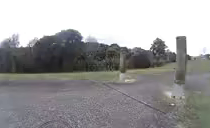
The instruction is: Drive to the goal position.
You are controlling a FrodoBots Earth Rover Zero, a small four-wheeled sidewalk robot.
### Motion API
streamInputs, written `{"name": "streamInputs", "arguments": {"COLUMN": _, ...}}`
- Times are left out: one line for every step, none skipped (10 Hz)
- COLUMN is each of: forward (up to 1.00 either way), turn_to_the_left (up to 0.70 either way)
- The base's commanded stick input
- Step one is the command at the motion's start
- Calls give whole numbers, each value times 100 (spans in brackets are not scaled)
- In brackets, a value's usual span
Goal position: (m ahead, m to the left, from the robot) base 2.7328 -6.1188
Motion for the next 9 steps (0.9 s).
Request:
{"name": "streamInputs", "arguments": {"forward": 70, "turn_to_the_left": 0}}
{"name": "streamInputs", "arguments": {"forward": 70, "turn_to_the_left": 0}}
{"name": "streamInputs", "arguments": {"forward": 70, "turn_to_the_left": 0}}
{"name": "streamInputs", "arguments": {"forward": 70, "turn_to_the_left": 0}}
{"name": "streamInputs", "arguments": {"forward": 70, "turn_to_the_left": 2}}
{"name": "streamInputs", "arguments": {"forward": 70, "turn_to_the_left": -11}}
{"name": "streamInputs", "arguments": {"forward": 70, "turn_to_the_left": -34}}
{"name": "streamInputs", "arguments": {"forward": 70, "turn_to_the_left": -35}}
{"name": "streamInputs", "arguments": {"forward": 70, "turn_to_the_left": -35}}
